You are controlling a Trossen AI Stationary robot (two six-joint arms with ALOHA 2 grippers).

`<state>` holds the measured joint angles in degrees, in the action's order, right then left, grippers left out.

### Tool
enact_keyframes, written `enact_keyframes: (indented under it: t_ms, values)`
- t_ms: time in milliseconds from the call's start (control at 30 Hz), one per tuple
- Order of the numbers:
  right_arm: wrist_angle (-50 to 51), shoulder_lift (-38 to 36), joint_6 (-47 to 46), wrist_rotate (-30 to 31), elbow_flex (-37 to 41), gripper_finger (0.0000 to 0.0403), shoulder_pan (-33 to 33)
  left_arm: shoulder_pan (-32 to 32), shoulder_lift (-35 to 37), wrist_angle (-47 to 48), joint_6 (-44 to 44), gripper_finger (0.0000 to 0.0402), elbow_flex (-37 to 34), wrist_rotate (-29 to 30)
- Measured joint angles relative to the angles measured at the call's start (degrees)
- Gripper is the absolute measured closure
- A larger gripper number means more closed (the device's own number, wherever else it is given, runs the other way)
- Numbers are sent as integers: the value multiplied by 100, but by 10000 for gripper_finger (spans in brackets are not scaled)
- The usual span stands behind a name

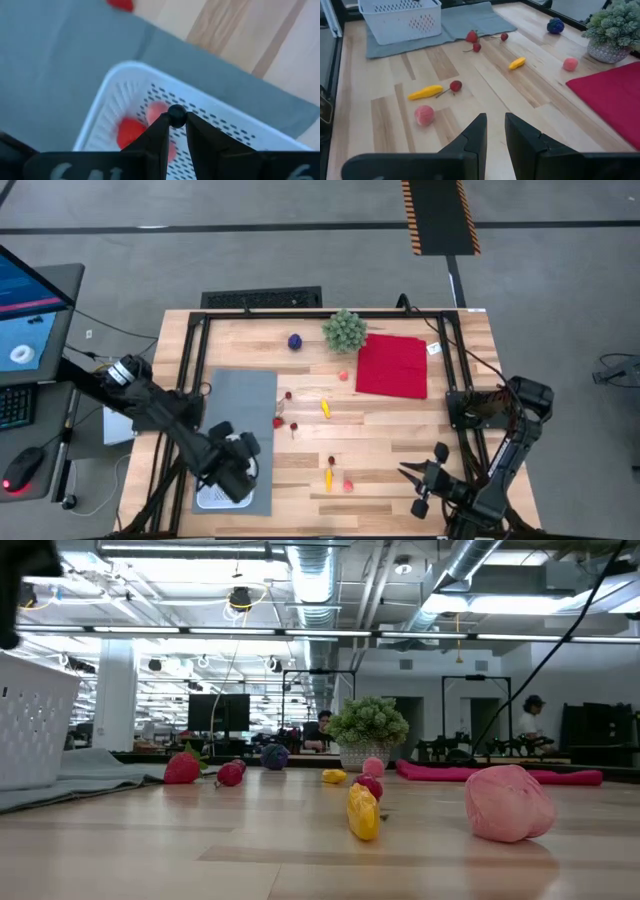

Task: Pick and placing Produce into tupperware
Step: Put the blueberry into the white basket, then put the pink apricot into the white basket

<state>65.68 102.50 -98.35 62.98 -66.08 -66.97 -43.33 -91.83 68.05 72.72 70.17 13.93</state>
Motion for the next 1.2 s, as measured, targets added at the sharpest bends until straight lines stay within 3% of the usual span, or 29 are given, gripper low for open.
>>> enact_keyframes:
  t_ms: [200,400,667,767,967,1100,1200]
  values:
    - [-160,0,183,-13,0,312,118,-259,0,7,706,327,-281,-264]
    - [-476,0,645,-137,0,312,267,-280,-2,-18,734,253,-471,-196]
    - [-1876,0,2421,-294,2,312,873,-258,-2,-897,-206,198,-334,1305]
    - [-2696,-2,3479,-760,2,312,1223,-258,-2,-1558,-611,196,-282,1931]
    - [-3342,-2,4533,-2674,-231,301,1957,-301,-2,-2966,-1529,195,-282,2893]
    - [-3382,-4,4923,-3419,-398,265,2310,-397,-2,-3532,-2233,195,-277,3712]
    - [-3452,-4,5071,-3750,-456,225,2515,-398,-2,-3572,-2283,195,-277,3987]
